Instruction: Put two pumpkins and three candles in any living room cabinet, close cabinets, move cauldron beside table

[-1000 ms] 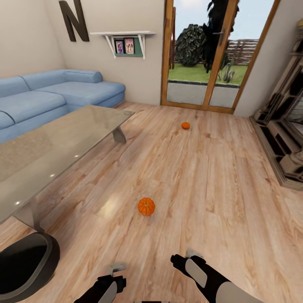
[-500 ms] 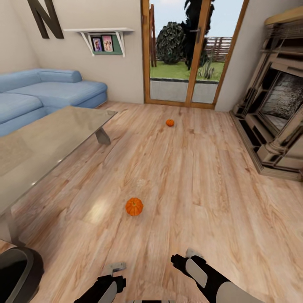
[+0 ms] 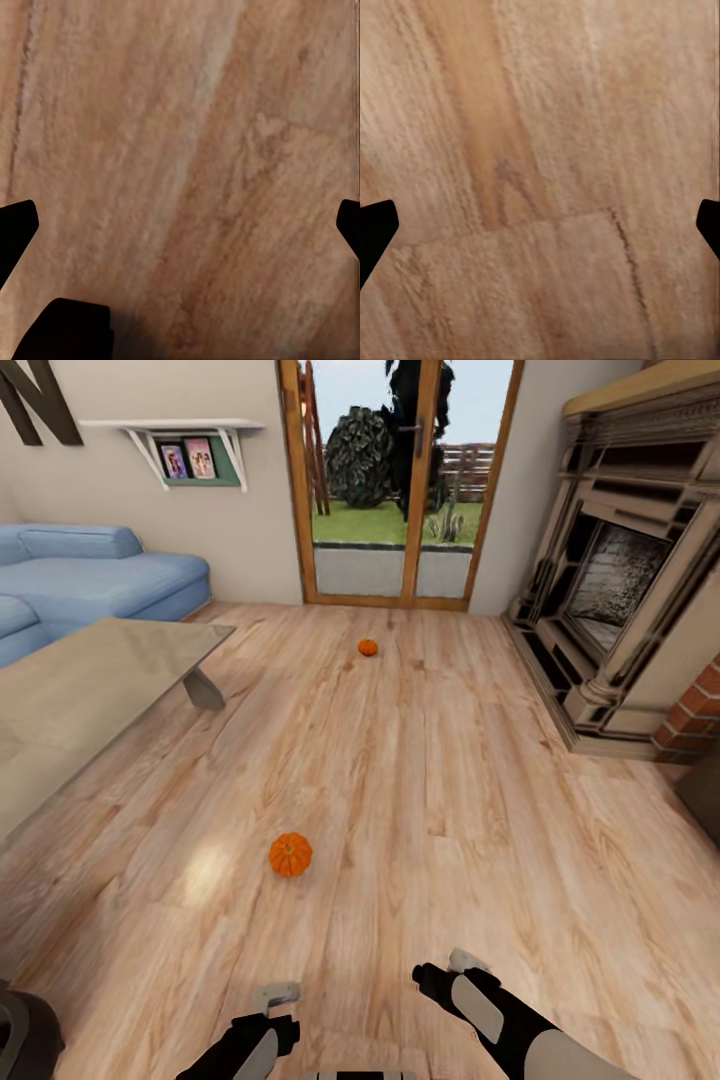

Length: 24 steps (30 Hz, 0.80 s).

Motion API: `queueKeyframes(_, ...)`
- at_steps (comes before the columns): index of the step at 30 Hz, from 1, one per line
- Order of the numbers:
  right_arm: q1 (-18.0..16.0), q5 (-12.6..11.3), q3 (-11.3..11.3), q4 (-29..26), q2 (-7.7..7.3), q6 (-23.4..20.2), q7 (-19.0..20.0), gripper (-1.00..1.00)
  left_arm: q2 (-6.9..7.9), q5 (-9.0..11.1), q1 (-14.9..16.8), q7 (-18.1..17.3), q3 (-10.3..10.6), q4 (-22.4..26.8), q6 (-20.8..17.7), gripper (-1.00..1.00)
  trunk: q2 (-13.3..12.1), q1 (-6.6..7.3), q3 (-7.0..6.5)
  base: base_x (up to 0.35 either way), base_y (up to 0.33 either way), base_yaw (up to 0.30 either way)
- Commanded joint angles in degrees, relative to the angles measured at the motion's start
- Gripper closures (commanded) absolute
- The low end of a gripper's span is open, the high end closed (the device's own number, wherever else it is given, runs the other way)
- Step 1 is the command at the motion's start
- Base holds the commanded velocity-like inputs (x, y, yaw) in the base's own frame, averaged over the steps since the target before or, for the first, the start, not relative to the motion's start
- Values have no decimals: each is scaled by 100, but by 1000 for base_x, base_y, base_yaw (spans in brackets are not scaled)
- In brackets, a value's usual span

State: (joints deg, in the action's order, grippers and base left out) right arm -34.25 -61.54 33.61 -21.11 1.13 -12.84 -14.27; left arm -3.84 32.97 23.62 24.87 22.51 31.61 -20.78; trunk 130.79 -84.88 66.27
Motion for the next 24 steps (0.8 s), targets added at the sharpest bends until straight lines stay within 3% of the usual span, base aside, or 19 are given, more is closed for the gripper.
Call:
queueKeyframes(1, -4, -38, 41, -8, -31, -14, 5, -100, 6, 56, 2, 53, 34, 12, -13, -100, 2, 1, 8, 0, 0, -254)
queueKeyframes(6, -3, -79, 40, 163, -67, -13, 91, -100, 6, 60, 2, 53, 34, 12, -13, -100, 2, 1, 24, 0, 0, -254)
queueKeyframes(12, -3, -383, 41, 252, -77, -8, 116, -100, 6, 61, 2, 53, 34, 12, -13, -100, 2, 1, 44, 0, 0, -254)
queueKeyframes(24, -3, -428, 41, 266, -78, -8, 118, -100, 6, 61, 2, 53, 34, 12, -13, -100, 2, 1, 84, 0, 0, -254)
